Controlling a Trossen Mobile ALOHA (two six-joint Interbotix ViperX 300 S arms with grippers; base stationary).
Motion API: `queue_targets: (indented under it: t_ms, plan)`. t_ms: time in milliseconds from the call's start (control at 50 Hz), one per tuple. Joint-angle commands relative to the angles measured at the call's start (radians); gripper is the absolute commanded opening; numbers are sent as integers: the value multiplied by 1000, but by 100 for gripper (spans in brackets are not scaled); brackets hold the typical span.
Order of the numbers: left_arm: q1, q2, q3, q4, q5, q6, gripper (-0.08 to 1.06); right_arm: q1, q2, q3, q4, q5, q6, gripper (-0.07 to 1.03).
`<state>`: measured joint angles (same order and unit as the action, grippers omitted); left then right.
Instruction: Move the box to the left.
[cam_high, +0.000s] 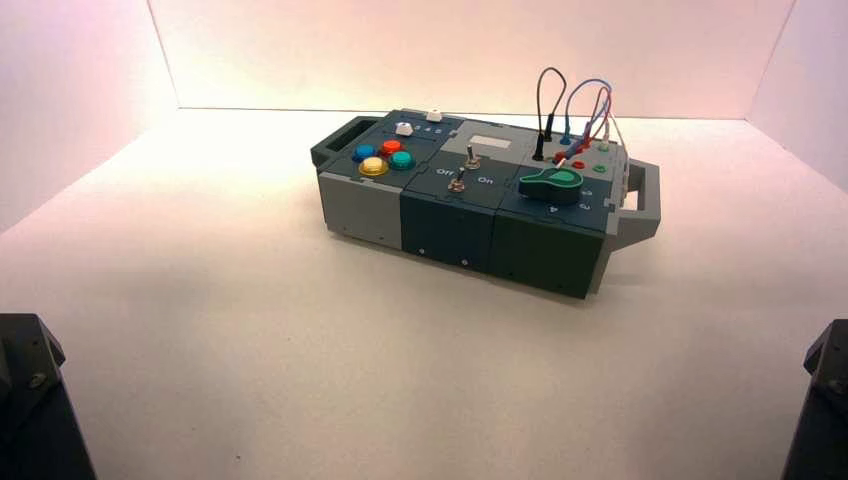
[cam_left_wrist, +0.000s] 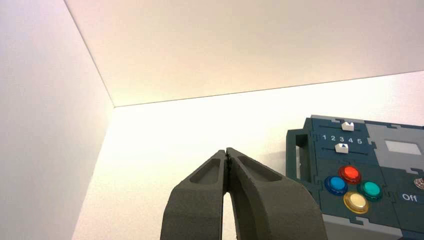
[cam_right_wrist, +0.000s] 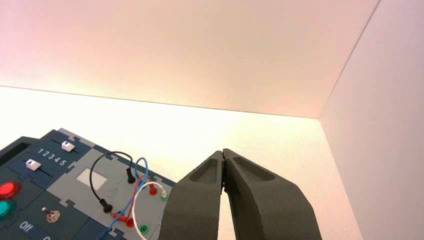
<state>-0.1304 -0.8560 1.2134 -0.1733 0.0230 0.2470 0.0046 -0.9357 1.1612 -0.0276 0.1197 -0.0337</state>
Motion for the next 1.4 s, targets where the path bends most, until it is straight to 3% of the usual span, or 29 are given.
queue_targets:
  t_ms: [20,280,380,580,600,720,900,1200,1400]
  plan:
    - [5,2,-29,2,-5,5,-3,5,-2,-12,5,-2,0,-2]
    - [5,3,-29,2,0,5,-3,5,-14,-12,6,3,0,-2]
    - [5,3,-34,2,25,5,-3,5,-15,-18,5,44,0,-2]
    - [-2,28,-92,-5,156,3,-3,3,-5,-52,5,130,0,-2]
    - [-3,37,-121,-11,209,0,-3,3,5,-69,6,172,0,-2]
    - [-11,63,-187,-26,333,-2,-3,0,35,-114,5,279,0,-2]
    - [-46,129,-305,-28,538,-2,-3,-2,107,-153,6,410,0,-2]
    - [-75,287,-468,-35,756,-20,-3,-3,181,-210,26,575,5,-2]
    - [-91,402,-528,-46,836,-23,-3,-2,276,-238,52,627,6,-2]
